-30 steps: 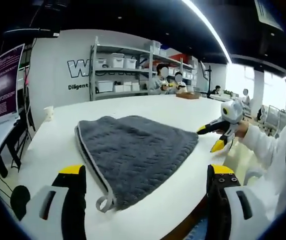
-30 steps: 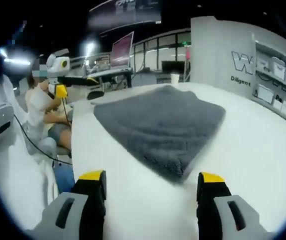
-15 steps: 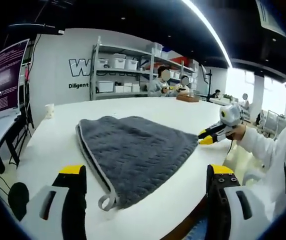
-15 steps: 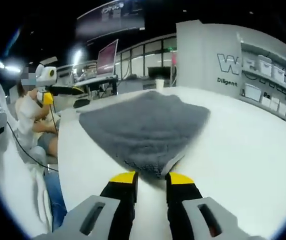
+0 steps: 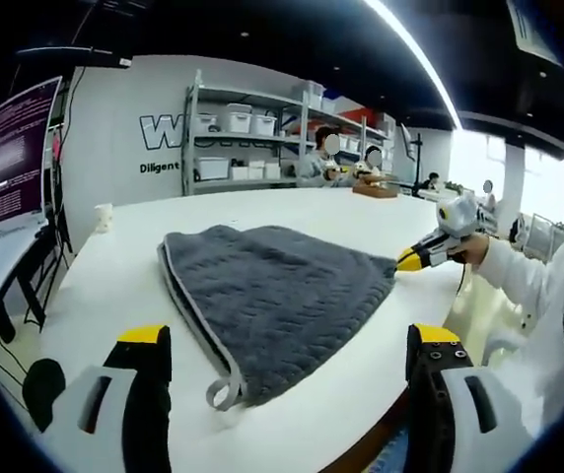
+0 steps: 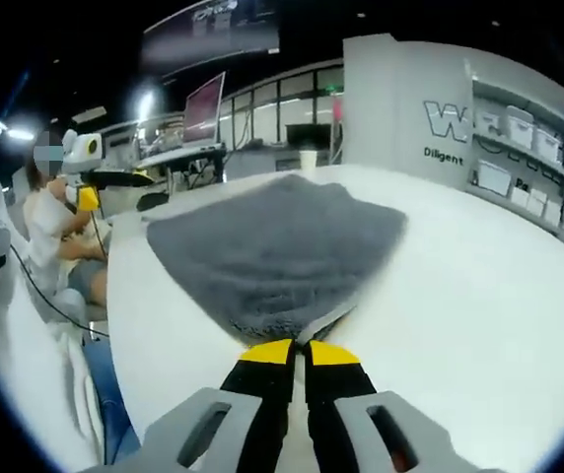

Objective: Open the folded towel by lifting each exposed corner and separating the folded layers until the towel lies flat within the target outline without major curled edges

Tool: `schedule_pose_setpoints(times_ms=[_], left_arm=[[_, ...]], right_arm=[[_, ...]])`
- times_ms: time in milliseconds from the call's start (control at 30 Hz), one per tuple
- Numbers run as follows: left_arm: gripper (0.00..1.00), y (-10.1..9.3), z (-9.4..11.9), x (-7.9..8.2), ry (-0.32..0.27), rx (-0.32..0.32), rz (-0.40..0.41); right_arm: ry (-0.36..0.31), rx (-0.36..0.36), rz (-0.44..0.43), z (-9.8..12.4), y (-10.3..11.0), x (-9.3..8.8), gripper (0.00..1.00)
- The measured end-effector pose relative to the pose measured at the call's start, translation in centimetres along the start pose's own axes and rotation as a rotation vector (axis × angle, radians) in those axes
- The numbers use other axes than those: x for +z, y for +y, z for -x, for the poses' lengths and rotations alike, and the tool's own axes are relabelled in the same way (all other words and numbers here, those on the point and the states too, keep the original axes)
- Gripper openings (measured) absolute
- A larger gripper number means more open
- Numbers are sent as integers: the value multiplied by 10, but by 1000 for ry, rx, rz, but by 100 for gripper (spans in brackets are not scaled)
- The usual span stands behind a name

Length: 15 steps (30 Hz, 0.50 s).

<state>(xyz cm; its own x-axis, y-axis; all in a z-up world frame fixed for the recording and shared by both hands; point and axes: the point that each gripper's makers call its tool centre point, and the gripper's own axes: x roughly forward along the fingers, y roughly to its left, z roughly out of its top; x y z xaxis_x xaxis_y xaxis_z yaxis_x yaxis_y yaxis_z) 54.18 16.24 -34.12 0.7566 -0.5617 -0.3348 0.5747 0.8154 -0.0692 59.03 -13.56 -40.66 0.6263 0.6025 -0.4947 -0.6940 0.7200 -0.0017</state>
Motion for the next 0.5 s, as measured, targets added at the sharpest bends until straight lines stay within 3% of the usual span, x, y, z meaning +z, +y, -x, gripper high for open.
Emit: schedule_pose_setpoints(times_ms=[500], left_arm=[[98, 10, 2, -4, 8, 14, 12]], right_arm=[[84, -88, 87, 13, -30, 8, 0]])
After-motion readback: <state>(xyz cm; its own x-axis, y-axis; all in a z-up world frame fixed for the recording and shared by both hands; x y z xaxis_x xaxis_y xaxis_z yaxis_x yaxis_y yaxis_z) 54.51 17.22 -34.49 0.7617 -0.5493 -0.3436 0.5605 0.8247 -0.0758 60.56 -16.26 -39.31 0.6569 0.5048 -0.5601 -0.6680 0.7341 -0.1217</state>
